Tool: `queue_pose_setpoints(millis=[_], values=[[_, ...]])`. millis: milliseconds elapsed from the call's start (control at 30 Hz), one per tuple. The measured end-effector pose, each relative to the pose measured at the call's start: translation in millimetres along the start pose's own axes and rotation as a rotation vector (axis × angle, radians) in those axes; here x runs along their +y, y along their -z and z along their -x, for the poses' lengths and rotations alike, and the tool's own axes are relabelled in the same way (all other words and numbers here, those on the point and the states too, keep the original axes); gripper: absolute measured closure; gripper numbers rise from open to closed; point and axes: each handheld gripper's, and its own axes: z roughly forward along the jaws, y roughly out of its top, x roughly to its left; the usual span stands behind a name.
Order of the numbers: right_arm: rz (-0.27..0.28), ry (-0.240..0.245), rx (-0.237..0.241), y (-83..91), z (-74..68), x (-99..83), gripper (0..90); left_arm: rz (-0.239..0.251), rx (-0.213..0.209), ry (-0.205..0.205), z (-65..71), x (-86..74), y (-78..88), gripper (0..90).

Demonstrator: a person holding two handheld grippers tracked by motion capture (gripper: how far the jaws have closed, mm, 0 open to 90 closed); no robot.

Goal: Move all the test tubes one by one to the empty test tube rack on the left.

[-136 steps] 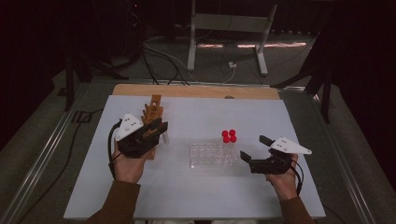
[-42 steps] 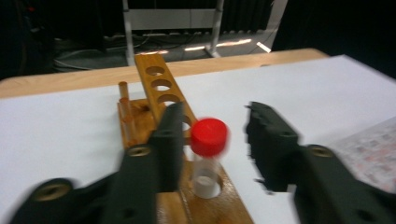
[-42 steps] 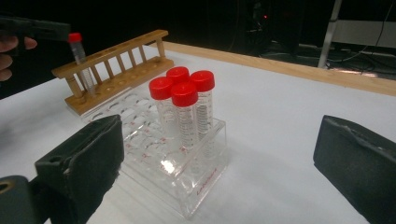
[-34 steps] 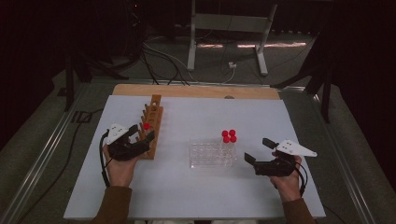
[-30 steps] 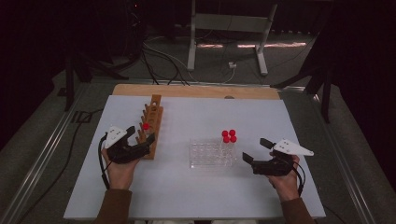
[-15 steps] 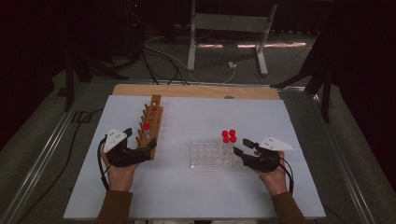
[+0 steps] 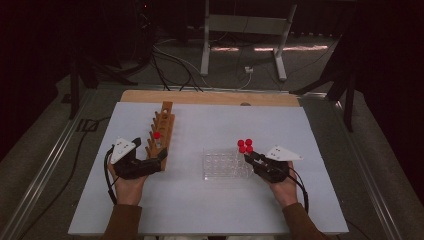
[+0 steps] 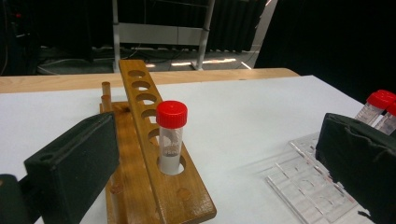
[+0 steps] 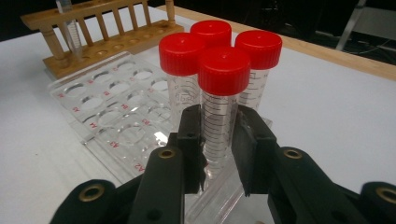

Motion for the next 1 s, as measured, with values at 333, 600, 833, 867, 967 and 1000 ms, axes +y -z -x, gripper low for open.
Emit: queue_pose_setpoints(millis=[333,600,833,867,967,1000], values=[[0.024,0.019,-0.01,3.6,-1.7,5.2,74.1,-0.001,-0.013,-0.011,3.4,2.1,0.7,0.6],[0.081,-0.006,-0.01,20.1,-0.6,21.3,74.2,0.003,-0.035,-0.023,6.6,8.0,3.5,0.6],[0.124,-0.015,-0.006,36.1,-1.9,38.0,74.2,0.011,-0.056,-0.037,14.2,14.6,6.8,0.6],[0.129,-0.015,-0.003,38.1,-2.2,39.6,74.2,0.012,-0.063,-0.039,16.3,15.8,6.9,0.7],[0.132,-0.015,0.016,41.2,-3.4,43.1,74.2,0.003,-0.08,-0.052,25.0,20.0,6.6,0.7],[0.13,-0.015,0.02,41.6,-3.9,43.8,74.2,-0.001,-0.089,-0.058,28.4,21.7,6.4,1.0]])
